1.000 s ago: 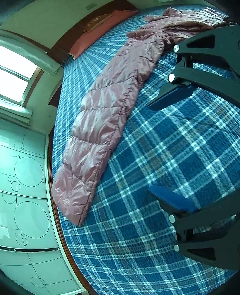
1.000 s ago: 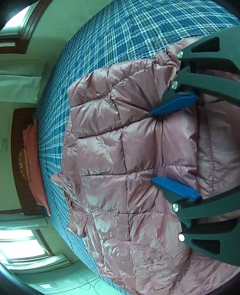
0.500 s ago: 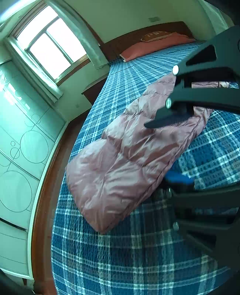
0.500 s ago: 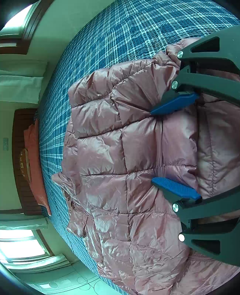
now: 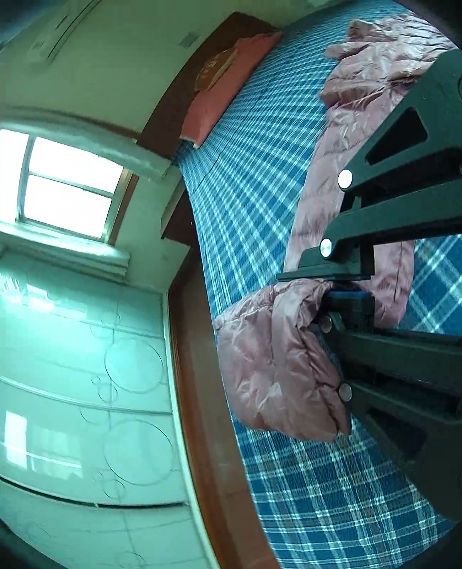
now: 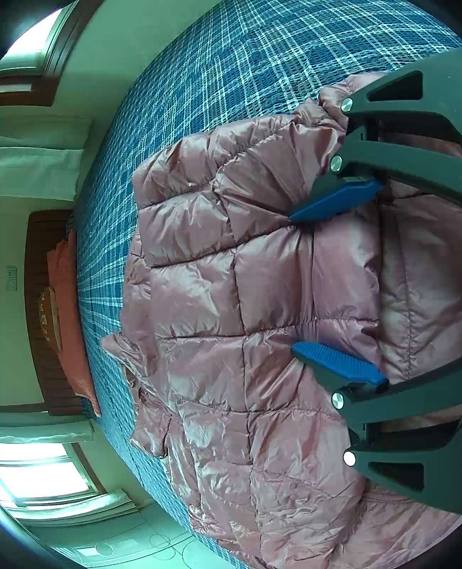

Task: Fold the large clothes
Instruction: 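Grasp the other sleeve with the left gripper and lay it across the body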

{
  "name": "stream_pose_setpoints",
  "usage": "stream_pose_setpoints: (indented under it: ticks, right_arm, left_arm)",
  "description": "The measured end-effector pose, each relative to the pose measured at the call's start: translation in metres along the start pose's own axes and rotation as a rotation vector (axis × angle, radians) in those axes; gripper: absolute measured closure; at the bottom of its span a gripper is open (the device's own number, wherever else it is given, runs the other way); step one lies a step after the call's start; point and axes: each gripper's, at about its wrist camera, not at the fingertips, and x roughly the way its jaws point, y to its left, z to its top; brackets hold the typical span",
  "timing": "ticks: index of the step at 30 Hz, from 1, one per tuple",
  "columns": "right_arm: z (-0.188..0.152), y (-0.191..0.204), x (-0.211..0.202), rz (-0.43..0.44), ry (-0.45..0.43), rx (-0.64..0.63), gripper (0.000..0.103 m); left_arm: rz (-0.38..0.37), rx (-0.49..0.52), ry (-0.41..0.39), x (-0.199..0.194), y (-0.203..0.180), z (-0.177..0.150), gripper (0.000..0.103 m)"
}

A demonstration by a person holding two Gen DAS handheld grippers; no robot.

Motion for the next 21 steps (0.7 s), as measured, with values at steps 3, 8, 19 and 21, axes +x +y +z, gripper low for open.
stream_pose_setpoints:
  ticks: [3, 8, 19, 21]
  right_arm:
    - [-0.001, 0.0, -0.001, -0.001, -0.001, 0.003, 0.034]
    - [-0.001, 0.0, -0.002, 0.0, -0.003, 0.005, 0.034]
    - [0.0, -0.001, -0.001, 0.008, -0.007, 0.014, 0.034]
    - [-0.001, -0.001, -0.002, 0.008, -0.007, 0.014, 0.034]
  left_arm:
    - [-0.07, 0.135, -0.008, -0.023, -0.054, -0.014, 0.1]
    - [-0.194, 0.326, 0.023, -0.048, -0.146, -0.05, 0.1]
    - [-0.341, 0.602, 0.097, -0.057, -0.291, -0.141, 0.1]
    - [-0.352, 0.623, 0.126, -0.056, -0.306, -0.155, 0.1]
